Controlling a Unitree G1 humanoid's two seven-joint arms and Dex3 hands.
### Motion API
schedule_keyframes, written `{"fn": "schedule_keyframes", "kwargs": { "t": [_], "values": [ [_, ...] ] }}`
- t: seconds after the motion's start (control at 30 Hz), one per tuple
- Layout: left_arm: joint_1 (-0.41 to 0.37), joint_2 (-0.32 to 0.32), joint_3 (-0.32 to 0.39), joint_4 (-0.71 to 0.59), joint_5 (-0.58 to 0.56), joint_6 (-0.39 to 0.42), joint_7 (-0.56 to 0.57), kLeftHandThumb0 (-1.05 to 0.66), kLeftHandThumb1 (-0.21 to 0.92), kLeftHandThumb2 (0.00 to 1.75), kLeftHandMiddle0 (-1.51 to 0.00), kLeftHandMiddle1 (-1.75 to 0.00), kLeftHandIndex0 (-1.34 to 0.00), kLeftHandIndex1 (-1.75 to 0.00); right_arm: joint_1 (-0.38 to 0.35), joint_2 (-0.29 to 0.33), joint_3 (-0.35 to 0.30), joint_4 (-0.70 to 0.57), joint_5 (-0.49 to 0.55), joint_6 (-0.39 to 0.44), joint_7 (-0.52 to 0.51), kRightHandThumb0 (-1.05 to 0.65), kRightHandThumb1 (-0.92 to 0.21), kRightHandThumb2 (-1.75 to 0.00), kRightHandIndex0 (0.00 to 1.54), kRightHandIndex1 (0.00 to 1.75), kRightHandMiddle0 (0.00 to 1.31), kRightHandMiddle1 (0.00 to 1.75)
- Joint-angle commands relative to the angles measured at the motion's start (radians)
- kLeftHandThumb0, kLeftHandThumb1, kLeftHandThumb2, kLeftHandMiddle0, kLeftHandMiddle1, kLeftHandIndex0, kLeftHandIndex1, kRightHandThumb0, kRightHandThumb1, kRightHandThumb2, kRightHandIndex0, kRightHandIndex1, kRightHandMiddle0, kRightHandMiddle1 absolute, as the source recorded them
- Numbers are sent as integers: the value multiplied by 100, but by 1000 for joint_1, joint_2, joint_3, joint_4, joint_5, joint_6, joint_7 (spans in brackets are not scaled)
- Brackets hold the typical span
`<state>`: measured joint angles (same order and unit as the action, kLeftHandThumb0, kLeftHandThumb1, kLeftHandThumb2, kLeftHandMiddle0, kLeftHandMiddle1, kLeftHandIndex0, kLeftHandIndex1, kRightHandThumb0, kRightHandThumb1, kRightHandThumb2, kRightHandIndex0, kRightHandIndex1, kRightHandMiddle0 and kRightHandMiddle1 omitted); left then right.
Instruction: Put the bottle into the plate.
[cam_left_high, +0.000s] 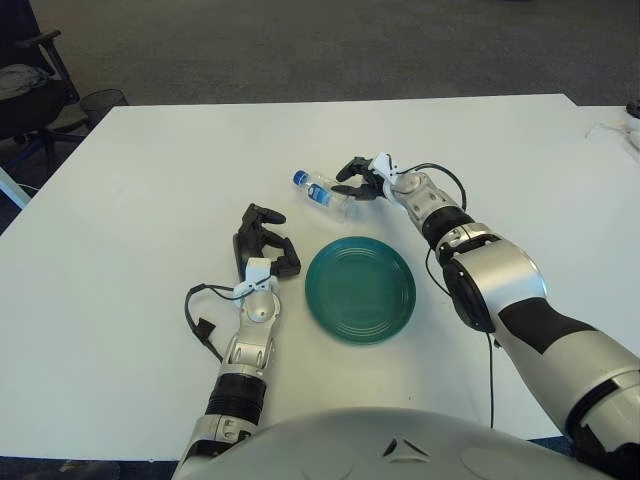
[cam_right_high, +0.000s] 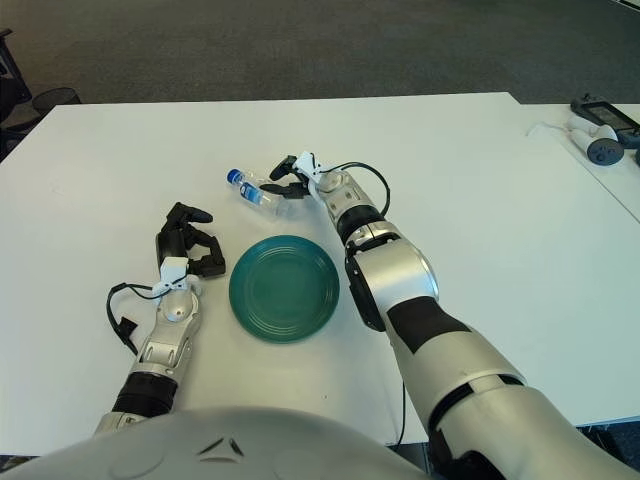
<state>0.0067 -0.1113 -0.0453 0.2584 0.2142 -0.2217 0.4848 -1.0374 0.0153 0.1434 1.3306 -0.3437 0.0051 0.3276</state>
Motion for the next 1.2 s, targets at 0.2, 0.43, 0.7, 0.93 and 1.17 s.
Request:
{"fn": "schedule_keyframes", "kwargs": {
  "t": [0.2,0.43,0.7,0.93,1.17],
  "values": [
    [25,-13,15,26,11,25,20,0,-6,175,-87,-175,-69,-175,56,23,21,33,-4,35,52,-88,-92,-23,34,4,2,116],
    [27,-14,14,20,18,33,23,0,-6,175,-87,-175,-69,-175,67,16,40,33,-16,31,39,-91,-92,-21,31,1,0,72],
    [27,-16,15,26,17,29,23,0,-6,175,-87,-175,-69,-175,72,6,89,33,-54,8,42,-94,-92,-22,31,1,0,49],
    [24,-16,19,38,6,12,19,0,-6,175,-87,-175,-69,-175,73,2,118,32,-72,-5,43,-97,-92,-25,29,0,0,43],
    [25,-15,20,31,-4,16,8,0,-6,175,-87,-175,-69,-175,22,5,116,16,-64,4,9,-95,-92,-28,27,0,0,43]
  ]
}}
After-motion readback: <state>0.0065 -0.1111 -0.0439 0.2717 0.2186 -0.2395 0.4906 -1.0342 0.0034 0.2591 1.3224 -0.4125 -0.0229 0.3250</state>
